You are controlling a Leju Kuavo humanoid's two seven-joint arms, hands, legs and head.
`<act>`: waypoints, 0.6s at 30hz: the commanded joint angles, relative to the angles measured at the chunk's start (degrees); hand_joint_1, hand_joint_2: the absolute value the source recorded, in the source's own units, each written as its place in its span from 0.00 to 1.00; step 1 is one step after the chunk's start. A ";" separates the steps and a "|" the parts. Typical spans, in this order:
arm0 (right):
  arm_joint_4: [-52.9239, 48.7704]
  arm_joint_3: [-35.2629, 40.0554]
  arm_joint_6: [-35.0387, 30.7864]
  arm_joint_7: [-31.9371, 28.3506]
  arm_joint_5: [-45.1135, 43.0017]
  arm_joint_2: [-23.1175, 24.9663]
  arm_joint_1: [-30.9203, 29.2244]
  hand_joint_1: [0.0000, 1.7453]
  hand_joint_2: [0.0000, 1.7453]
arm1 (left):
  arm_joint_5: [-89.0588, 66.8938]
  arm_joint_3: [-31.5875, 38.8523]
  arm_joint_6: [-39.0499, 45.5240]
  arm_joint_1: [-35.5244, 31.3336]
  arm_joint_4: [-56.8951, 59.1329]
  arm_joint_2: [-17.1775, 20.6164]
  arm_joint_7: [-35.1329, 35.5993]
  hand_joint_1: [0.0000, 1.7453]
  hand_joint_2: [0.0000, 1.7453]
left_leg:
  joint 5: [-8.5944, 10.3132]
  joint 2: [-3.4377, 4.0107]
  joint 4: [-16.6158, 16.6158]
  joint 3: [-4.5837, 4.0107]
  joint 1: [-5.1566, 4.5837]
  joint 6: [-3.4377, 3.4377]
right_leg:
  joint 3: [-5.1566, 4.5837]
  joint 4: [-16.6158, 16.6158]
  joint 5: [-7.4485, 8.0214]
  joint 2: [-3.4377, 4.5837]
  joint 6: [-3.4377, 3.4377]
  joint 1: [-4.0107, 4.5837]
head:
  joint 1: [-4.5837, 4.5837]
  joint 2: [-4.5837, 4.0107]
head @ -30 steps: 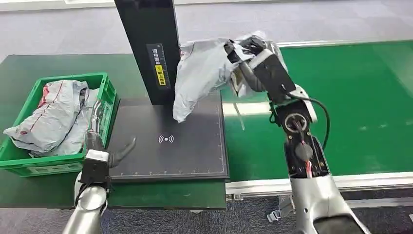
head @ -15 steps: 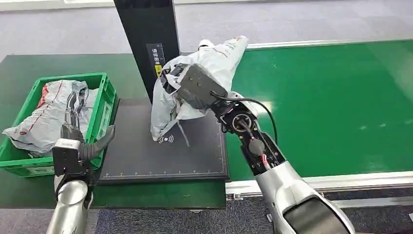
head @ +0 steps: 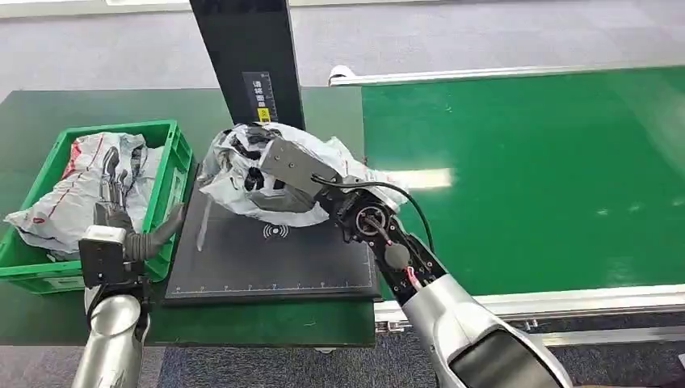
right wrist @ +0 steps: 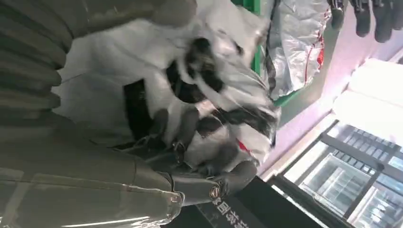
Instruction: Moved the parcel from conveyor to table for the left to box.
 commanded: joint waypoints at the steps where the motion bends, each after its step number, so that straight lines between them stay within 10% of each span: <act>1: 6.08 -3.18 6.08 0.30 -8.95 -0.02 -2.44 0.00 1.00 | -0.94 1.15 -0.90 -2.01 3.48 -0.68 0.77 0.00 1.00 | 0.02 -0.09 -0.04 0.07 0.02 0.03 | 0.11 -0.06 0.00 -0.08 -0.02 0.02 | 0.00 0.00; 2: 6.11 -4.03 7.36 0.61 -10.75 -0.11 -2.66 0.00 1.00 | -0.97 0.84 -0.98 -2.40 4.16 -0.91 0.77 0.00 1.00 | 0.01 -0.07 -0.02 0.04 0.00 0.02 | 0.06 -0.03 -0.01 -0.07 -0.01 0.01 | 0.00 0.02; 3: 5.95 -5.00 8.34 0.66 -12.79 -0.20 -2.88 0.00 0.00 | -1.19 0.25 -1.23 -2.88 4.87 -1.00 0.75 0.00 1.00 | 0.04 -0.16 -0.06 0.07 0.03 0.03 | 0.14 -0.10 0.00 -0.15 -0.02 0.04 | 0.00 0.02; 18: -3.60 -12.05 17.22 -0.84 -33.29 -3.73 0.83 0.00 0.00 | -5.96 -5.37 -0.10 -3.19 6.21 -1.80 0.45 0.00 1.00 | 0.02 -0.09 -0.01 0.04 0.00 0.01 | 0.05 -0.05 -0.01 -0.12 0.00 0.00 | -0.02 0.00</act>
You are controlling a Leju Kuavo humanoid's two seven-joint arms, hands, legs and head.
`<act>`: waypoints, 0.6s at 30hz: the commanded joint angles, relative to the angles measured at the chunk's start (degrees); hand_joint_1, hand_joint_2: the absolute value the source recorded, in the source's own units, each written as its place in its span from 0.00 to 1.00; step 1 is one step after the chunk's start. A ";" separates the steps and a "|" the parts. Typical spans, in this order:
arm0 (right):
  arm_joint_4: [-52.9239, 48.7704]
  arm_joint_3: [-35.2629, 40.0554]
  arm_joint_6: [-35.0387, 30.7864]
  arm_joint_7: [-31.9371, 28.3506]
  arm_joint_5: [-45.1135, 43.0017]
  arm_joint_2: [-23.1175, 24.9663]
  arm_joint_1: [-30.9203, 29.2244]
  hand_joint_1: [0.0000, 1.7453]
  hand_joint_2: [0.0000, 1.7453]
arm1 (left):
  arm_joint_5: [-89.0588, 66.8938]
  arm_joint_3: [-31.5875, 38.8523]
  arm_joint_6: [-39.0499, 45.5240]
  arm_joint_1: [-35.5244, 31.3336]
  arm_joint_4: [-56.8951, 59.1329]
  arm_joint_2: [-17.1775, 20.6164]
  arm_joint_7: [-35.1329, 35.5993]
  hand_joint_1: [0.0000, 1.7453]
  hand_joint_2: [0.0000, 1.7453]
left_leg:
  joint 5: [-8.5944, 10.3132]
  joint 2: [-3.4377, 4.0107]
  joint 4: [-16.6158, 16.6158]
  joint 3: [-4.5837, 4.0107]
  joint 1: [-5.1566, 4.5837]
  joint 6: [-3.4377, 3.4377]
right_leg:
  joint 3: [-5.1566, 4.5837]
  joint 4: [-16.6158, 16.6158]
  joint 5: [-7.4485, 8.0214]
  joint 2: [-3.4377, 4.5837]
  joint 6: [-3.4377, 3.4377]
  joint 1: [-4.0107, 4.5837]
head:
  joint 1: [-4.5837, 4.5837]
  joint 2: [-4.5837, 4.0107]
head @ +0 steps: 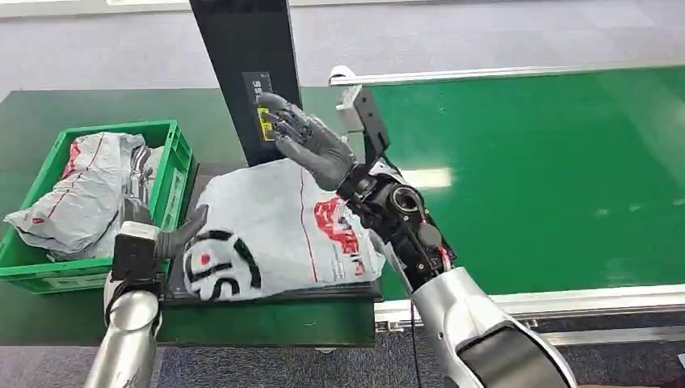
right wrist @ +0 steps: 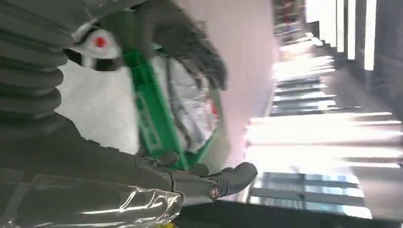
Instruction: Moved the parcel from conveyor to table for the left to box.
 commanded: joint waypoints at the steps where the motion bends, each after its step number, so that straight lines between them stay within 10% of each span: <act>1: -3.64 -1.99 0.04 -2.28 -1.58 -3.73 2.39 0.00 0.00 | -0.15 -2.52 0.04 -1.65 3.49 -0.21 0.09 0.00 1.00 | 0.03 -0.20 -0.07 0.07 0.05 0.02 | 0.16 -0.11 -0.01 -0.20 -0.02 0.05 | 0.00 -0.02; 8: -18.25 -4.40 -4.19 -7.86 1.02 -10.02 16.04 0.00 0.00 | -3.41 -8.10 -2.81 0.42 2.29 0.82 0.71 0.00 1.00 | 0.02 -0.33 -0.09 0.11 0.04 0.03 | 0.22 -0.16 -0.04 -0.28 0.01 0.04 | -0.02 -0.02; 9: -19.11 -4.83 -6.02 -9.16 2.82 -10.35 17.09 0.00 1.00 | -6.49 -9.74 -1.83 0.40 2.50 1.71 1.57 0.00 1.00 | 0.05 -0.51 -0.18 0.19 0.06 0.07 | 0.42 -0.32 -0.04 -0.45 0.02 0.07 | 0.02 -0.02; 13: -21.32 -7.26 -17.16 -13.99 17.05 -13.33 25.56 0.00 1.00 | -18.67 -16.45 2.04 1.45 3.84 2.74 6.15 0.00 1.00 | 0.01 -0.40 -0.16 0.15 0.01 0.06 | 0.33 -0.27 -0.05 -0.36 0.00 0.01 | -0.02 0.00; 18: -20.23 -8.57 -16.25 -15.83 18.33 -12.86 25.86 0.00 1.00 | -18.95 -16.63 2.68 1.15 4.70 2.78 6.02 0.00 1.00 | -0.06 -0.23 -0.05 -0.02 -0.03 0.04 | 0.10 -0.13 -0.03 -0.12 0.03 -0.04 | 0.00 -0.02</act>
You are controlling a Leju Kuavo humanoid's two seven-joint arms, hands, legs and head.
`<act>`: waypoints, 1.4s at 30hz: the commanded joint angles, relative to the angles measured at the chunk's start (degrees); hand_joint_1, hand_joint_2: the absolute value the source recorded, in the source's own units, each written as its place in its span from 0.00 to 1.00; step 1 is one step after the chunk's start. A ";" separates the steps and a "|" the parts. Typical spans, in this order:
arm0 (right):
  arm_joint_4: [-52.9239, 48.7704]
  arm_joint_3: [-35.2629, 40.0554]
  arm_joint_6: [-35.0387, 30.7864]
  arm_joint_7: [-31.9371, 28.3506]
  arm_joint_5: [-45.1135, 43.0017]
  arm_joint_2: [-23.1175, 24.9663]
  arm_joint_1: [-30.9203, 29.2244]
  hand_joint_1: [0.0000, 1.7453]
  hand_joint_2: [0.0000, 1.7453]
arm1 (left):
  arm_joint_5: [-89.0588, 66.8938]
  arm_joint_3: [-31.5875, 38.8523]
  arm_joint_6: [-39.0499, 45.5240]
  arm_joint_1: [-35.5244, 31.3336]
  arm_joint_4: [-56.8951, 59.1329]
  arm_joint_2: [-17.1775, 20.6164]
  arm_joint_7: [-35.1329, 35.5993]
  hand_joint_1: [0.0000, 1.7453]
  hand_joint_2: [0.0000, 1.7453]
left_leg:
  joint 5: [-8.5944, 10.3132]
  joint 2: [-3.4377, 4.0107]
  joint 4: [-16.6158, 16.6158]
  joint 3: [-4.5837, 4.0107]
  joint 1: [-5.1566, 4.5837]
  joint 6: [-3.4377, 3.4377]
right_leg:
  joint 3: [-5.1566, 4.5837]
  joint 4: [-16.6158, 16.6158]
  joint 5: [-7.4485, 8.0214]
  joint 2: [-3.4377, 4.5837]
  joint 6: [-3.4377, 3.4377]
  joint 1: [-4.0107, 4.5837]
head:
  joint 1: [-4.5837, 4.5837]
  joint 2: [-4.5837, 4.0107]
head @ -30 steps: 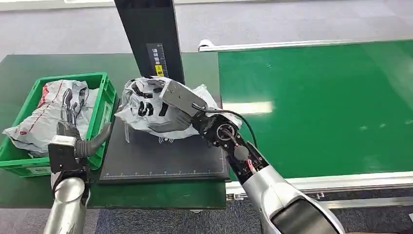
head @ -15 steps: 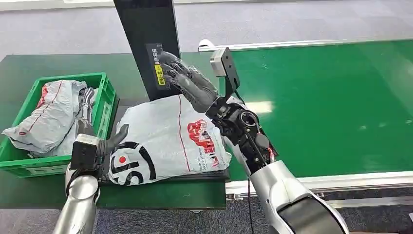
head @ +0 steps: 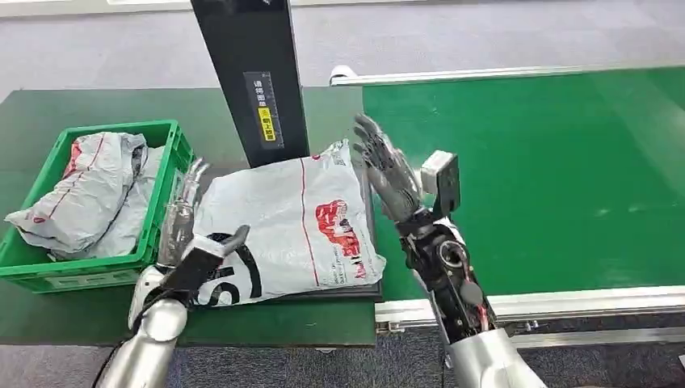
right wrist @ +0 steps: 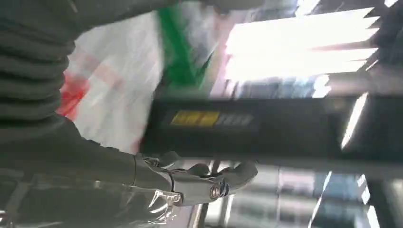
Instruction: Moved the parcel from conveyor to table for the left to box.
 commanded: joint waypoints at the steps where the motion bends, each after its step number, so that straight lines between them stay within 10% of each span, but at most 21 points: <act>1: -1.83 -3.30 -0.86 -2.07 3.10 -3.58 5.09 0.00 1.00 | -1.39 -6.83 0.79 -0.50 4.19 2.10 1.06 0.00 1.00 | -0.01 0.01 -0.09 0.13 0.00 0.01 | 0.14 -0.09 -0.01 -0.03 -0.03 0.01 | -0.02 0.02; 11: -1.98 -3.50 -0.82 -1.76 3.40 -3.33 4.94 0.00 1.00 | -1.39 -6.74 0.76 -0.49 4.03 2.13 1.06 0.00 1.00 | -0.01 0.08 -0.08 0.11 0.00 0.02 | 0.08 -0.06 -0.01 0.00 -0.01 0.02 | 0.00 0.00; 27: -28.40 -4.25 -10.60 -3.21 15.08 -6.70 26.61 0.00 1.00 | -22.35 -19.46 4.28 -10.96 32.95 3.74 2.05 0.00 1.00 | 0.00 -0.30 -0.12 0.13 0.02 -0.01 | 0.18 -0.12 -0.10 -0.36 -0.04 0.02 | 0.00 0.00; 42: -33.60 -6.70 -11.13 -4.51 14.26 -6.22 30.70 0.00 1.00 | -24.17 -24.73 3.78 -17.74 45.71 -0.10 -0.06 0.00 1.00 | 0.05 -0.18 -0.25 0.49 0.02 0.03 | 0.58 -0.28 0.03 -0.18 -0.05 0.02 | -0.02 0.00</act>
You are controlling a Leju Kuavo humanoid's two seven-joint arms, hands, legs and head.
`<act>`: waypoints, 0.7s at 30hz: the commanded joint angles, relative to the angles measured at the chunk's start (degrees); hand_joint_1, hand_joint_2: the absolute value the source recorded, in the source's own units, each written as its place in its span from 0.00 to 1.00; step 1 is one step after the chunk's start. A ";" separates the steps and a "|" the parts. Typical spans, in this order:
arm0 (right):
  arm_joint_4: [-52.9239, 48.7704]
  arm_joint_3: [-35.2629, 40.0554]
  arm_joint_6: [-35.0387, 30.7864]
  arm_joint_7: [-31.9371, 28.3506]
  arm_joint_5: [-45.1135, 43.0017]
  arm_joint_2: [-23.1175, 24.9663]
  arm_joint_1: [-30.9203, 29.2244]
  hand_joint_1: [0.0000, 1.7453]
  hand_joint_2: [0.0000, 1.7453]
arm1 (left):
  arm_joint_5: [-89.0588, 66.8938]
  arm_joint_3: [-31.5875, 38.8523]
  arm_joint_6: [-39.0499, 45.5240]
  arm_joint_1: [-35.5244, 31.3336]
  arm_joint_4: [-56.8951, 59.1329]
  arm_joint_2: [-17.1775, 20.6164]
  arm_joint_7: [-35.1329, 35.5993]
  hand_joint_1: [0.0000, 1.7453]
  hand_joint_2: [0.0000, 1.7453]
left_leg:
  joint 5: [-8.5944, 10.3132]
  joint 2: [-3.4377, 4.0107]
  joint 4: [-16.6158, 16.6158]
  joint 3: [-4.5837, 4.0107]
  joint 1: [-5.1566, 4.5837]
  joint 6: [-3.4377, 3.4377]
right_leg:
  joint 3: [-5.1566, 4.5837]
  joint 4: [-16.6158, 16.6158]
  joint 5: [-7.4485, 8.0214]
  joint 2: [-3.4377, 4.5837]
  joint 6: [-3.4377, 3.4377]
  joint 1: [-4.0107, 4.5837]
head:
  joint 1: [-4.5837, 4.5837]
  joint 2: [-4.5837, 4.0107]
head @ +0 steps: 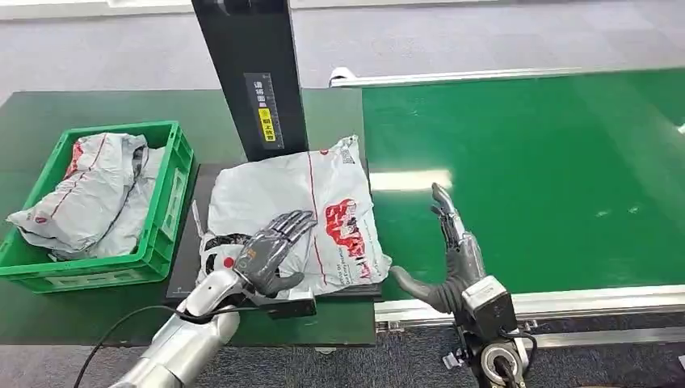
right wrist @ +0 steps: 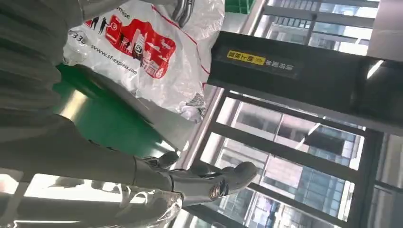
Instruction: Moved the parcel from conveyor to table for the left to box.
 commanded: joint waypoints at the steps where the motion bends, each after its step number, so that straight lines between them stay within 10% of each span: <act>1: -3.30 -2.58 -0.71 -0.87 -0.25 -0.52 3.76 0.00 1.00 | 0.30 -6.03 -0.68 -4.32 13.52 -1.88 -1.37 0.00 1.00 | 0.15 -0.18 -0.27 0.15 0.04 0.02 | 0.24 -0.32 0.11 -0.17 -0.06 0.05 | 0.00 0.00; 2: -3.47 -2.77 -0.72 -1.00 -0.24 -0.44 3.96 0.00 1.00 | 0.45 -6.33 -0.60 -4.56 13.80 -1.90 -1.49 0.47 1.00 | 0.09 -0.19 -0.16 0.19 0.02 0.02 | 0.30 -0.18 0.02 -0.19 -0.01 0.03 | -0.02 0.00; 3: -3.63 -3.17 -0.75 -1.08 -0.24 -0.16 4.14 0.00 1.00 | 1.29 -6.34 0.00 -4.59 13.76 -1.90 -2.12 0.47 1.00 | 0.09 -0.25 -0.16 0.25 0.03 0.03 | 0.36 -0.21 0.02 -0.24 -0.01 0.04 | -0.02 0.00; 4: -3.61 -3.32 -0.73 -1.14 -0.23 -0.03 4.12 0.00 1.00 | 1.80 -6.42 0.00 -4.61 13.67 -1.81 -2.35 1.00 1.00 | 0.04 -0.19 -0.11 0.30 0.01 0.03 | 0.38 -0.13 -0.02 -0.19 0.01 0.01 | -0.02 0.00; 21: -2.47 -4.52 -1.40 -2.12 -1.56 0.65 3.51 0.00 1.00 | 11.93 -0.41 15.82 2.37 -23.58 5.73 -6.00 1.00 1.00 | -0.04 0.05 -0.03 0.02 0.05 0.00 | 0.03 -0.04 -0.04 0.01 -0.01 0.06 | -0.02 0.02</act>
